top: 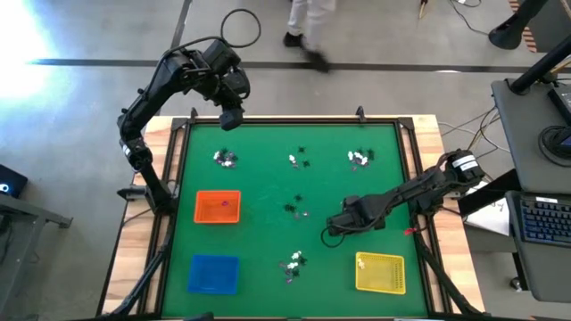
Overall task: Sort Halloween decoration
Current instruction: Put the white skeleton toy into the yellow bin
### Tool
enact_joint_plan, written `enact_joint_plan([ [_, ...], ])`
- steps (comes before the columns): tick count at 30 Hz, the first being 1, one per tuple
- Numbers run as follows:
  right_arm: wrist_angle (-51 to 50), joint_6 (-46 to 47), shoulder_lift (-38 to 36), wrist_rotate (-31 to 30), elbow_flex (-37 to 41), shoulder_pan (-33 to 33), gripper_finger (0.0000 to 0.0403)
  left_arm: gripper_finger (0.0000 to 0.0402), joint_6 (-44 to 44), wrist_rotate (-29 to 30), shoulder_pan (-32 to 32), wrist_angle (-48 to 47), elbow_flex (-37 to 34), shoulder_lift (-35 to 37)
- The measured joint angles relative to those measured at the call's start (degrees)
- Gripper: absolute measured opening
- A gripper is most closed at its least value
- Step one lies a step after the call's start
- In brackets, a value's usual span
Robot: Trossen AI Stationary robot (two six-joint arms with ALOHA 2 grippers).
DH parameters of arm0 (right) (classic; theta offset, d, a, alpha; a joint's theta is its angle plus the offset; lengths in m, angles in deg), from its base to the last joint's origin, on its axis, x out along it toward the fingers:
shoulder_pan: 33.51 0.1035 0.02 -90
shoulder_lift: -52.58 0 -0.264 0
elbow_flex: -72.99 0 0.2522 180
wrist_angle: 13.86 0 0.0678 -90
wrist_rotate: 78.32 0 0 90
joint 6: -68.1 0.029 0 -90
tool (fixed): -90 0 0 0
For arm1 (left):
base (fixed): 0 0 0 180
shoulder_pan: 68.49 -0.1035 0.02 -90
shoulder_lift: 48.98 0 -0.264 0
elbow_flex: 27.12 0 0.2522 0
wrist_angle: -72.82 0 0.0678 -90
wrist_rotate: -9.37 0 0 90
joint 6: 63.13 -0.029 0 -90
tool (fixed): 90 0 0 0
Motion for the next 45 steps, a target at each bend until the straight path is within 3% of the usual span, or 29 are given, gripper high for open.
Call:
enact_joint_plan([
  [7, 2.0, -0.4, 0.6, 0.4, 1.7, 0.0, 0.0105, 0.0123, -0.4, 0.0, 0.0, 0.0, 0.0, 0.0],
  [14, 2.3, -4.0, 0.9, 0.7, 1.5, 0.0, 0.0022, 0.0123, -0.3, 0.0, 0.0, 0.0, 0.0, 0.0],
  [23, 0.3, -7.4, 0.0, 1.6, -1.4, 0.0, 0.0017, 0.0123, -0.3, 0.1, 0.0, 0.0, 0.0, 0.0],
  [29, -9.5, -9.7, -1.7, 1.2, -8.7, 1.0, 0.0016, 0.0123, -0.7, 0.2, 0.0, 0.0, 0.0, 0.0],
  [36, -19.7, -7.5, -2.7, 1.2, -18.9, 6.8, 0.0015, 0.0123, -1.1, 0.3, 0.0, 0.0, 0.0, 0.0],
  [45, -20.2, 7.6, -2.7, 1.1, -24.8, 19.1, 0.0015, 0.0123, -1.1, 0.3, 0.0, 0.0, 0.0, 0.0],
])
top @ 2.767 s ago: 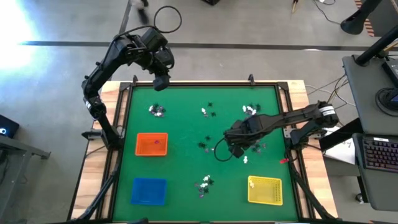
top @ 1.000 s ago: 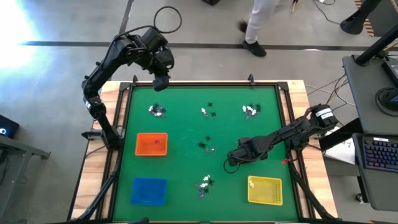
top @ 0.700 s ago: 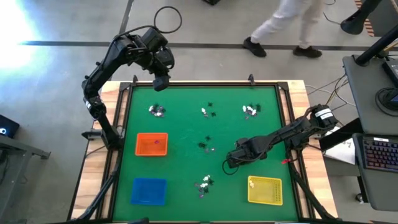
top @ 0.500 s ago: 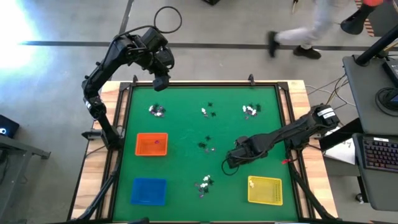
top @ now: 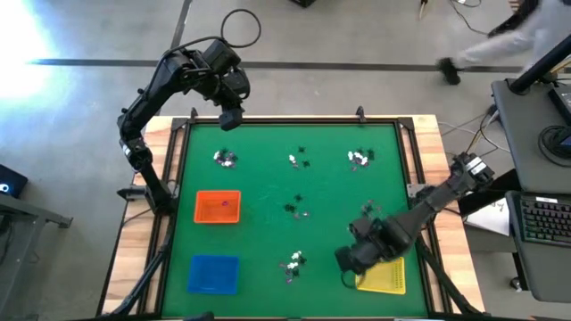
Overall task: Sort Halloween decoration
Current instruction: Put the white skeleton toy into the yellow bin
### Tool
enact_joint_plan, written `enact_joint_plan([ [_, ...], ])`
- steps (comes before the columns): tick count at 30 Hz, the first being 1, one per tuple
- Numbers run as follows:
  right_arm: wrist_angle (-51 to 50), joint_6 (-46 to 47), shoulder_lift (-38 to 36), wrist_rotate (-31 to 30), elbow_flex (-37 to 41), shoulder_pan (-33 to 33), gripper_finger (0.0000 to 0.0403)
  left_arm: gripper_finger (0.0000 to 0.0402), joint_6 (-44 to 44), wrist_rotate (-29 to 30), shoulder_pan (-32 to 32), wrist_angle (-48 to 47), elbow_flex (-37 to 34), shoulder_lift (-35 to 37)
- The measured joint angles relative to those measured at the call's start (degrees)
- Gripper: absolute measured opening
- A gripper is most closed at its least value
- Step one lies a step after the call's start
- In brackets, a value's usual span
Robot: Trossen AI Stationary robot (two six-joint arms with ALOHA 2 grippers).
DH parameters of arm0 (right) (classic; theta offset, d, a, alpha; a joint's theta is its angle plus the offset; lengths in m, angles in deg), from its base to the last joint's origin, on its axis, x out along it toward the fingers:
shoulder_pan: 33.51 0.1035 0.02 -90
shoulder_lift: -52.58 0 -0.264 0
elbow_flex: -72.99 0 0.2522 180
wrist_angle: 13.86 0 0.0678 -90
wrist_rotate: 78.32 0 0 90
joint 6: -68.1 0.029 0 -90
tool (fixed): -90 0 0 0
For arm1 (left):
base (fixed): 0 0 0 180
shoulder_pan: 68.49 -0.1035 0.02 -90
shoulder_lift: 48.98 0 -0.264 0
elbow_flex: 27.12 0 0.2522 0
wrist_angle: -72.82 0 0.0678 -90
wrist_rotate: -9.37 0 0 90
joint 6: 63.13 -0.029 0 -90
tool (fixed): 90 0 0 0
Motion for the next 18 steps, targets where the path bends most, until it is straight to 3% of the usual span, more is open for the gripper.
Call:
enact_joint_plan([
  [9, 0.8, 17.0, 0.0, 0.0, -0.1, 10.0, 0.0015, 0.0123, -0.1, 0.0, 0.0, 0.0, 0.0, 0.0],
  [13, -0.3, 17.5, 0.0, 0.0, 0.6, 11.2, 0.0024, 0.0123, -0.1, 0.0, 0.0, 0.0, 0.0, 0.0],
  [18, -3.1, 17.5, 0.1, 0.0, 1.9, 11.0, 0.0069, 0.0123, -0.1, 0.0, 0.0, 0.0, 0.0, 0.0],
])
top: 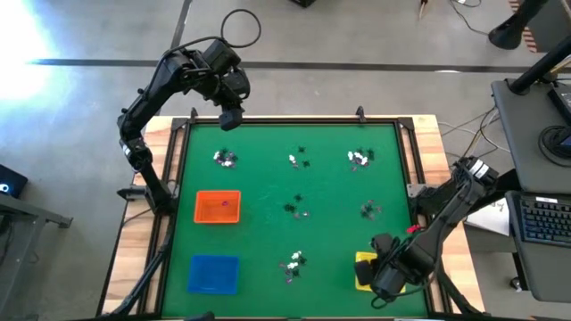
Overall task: Sort Halloween decoration
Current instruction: Put the white skeleton toy into the yellow bin, then put the violet witch hat toy into the orange bin
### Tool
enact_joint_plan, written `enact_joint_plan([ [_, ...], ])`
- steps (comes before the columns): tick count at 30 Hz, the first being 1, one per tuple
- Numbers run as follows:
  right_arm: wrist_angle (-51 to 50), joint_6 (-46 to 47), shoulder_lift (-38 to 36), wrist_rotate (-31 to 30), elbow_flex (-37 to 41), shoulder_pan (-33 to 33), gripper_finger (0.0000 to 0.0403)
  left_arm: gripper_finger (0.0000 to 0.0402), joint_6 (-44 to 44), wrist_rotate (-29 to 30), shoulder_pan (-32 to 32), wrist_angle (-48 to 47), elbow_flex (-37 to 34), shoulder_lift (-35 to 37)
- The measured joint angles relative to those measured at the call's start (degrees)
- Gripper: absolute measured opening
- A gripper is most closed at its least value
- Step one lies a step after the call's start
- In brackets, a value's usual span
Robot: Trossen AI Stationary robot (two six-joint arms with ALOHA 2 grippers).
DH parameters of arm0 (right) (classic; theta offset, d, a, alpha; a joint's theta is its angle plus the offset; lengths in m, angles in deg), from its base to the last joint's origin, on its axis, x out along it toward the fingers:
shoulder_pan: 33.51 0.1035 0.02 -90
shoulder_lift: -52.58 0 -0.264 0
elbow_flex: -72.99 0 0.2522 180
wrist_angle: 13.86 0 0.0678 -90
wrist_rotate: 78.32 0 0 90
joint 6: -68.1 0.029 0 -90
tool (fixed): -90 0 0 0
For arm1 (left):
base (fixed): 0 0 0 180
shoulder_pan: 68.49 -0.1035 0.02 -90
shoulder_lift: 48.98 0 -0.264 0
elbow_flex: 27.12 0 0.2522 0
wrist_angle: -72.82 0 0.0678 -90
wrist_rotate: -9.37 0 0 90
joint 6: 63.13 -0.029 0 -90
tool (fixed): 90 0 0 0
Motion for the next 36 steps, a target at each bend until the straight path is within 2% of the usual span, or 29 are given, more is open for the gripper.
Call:
enact_joint_plan([
  [6, -0.7, -0.5, 0.0, 0.0, 0.2, 0.0, 0.0120, 0.0123, 0.0, 0.0, 0.0, 0.0, 0.0, 0.0],
  [13, -6.0, 0.9, 0.0, -0.4, 0.2, -1.3, 0.0141, 0.0123, 0.0, -0.2, 0.0, 0.0, 0.0, 0.0],
  [21, -12.8, 1.7, -1.0, -13.0, 0.2, -5.9, 0.0132, 0.0123, 0.0, -0.1, 0.0, 1.3, 0.0, -1.3],
  [31, -18.3, -13.1, -4.5, -25.2, 0.2, -16.7, 0.0134, 0.0123, 0.2, 0.0, 0.0, 3.5, 0.0, -4.9],
  [36, -18.3, -25.3, -7.8, -29.0, 0.2, -23.6, 0.0132, 0.0123, 0.1, 0.0, 0.0, 3.4, 0.0, -5.4],
])
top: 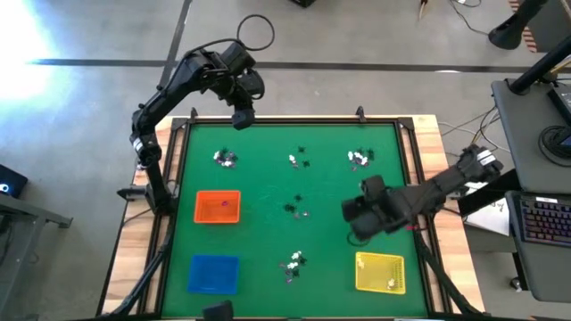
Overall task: Sort Halloween decoration
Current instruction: Put the violet witch hat toy into the orange bin
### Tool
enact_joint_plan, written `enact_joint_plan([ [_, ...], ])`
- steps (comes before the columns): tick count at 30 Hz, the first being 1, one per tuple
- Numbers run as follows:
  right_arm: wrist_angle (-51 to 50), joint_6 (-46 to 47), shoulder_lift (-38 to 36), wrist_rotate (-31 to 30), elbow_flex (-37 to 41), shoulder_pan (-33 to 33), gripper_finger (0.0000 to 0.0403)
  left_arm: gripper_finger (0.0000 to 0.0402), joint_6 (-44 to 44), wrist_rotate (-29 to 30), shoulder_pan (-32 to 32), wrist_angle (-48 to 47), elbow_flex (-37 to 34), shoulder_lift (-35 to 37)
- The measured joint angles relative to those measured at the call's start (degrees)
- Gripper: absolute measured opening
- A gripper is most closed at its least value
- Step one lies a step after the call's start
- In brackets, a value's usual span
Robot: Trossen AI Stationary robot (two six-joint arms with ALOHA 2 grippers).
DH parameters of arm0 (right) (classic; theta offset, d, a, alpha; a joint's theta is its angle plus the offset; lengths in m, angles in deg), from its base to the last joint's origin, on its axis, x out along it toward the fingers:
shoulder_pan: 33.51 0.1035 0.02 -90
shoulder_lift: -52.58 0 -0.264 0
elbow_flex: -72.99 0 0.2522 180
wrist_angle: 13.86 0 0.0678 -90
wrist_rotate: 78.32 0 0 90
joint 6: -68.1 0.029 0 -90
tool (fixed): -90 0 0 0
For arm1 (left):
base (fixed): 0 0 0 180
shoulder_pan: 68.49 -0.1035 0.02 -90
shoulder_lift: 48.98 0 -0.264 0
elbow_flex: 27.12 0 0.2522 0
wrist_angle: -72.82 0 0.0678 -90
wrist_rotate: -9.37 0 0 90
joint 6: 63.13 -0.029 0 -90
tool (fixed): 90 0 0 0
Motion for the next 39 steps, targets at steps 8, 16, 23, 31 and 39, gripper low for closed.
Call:
enact_joint_plan([
  [8, 0.2, -19.8, -6.0, -2.7, 0.1, -13.2, 0.0134, 0.0123, 1.4, 0.0, 0.0, -1.4, 0.0, 0.3],
  [16, 2.6, -37.8, -9.0, -2.5, 0.2, -26.6, 0.0130, 0.0123, 3.5, 0.0, 0.0, -2.2, 0.0, 0.3],
  [23, 8.1, -53.8, -8.4, -1.0, 0.2, -36.4, 0.0127, 0.0123, 4.9, 0.0, 0.0, -3.4, 0.0, 0.3],
  [31, 8.6, -65.1, -5.6, -0.5, 0.2, -42.6, 0.0125, 0.0123, 6.2, 0.0, 0.0, -3.4, 0.0, 0.3],
  [39, 8.6, -70.8, -4.5, -0.7, 0.2, -45.0, 0.0127, 0.0123, 6.1, 0.0, 0.0, -3.3, 0.1, -0.9],
])
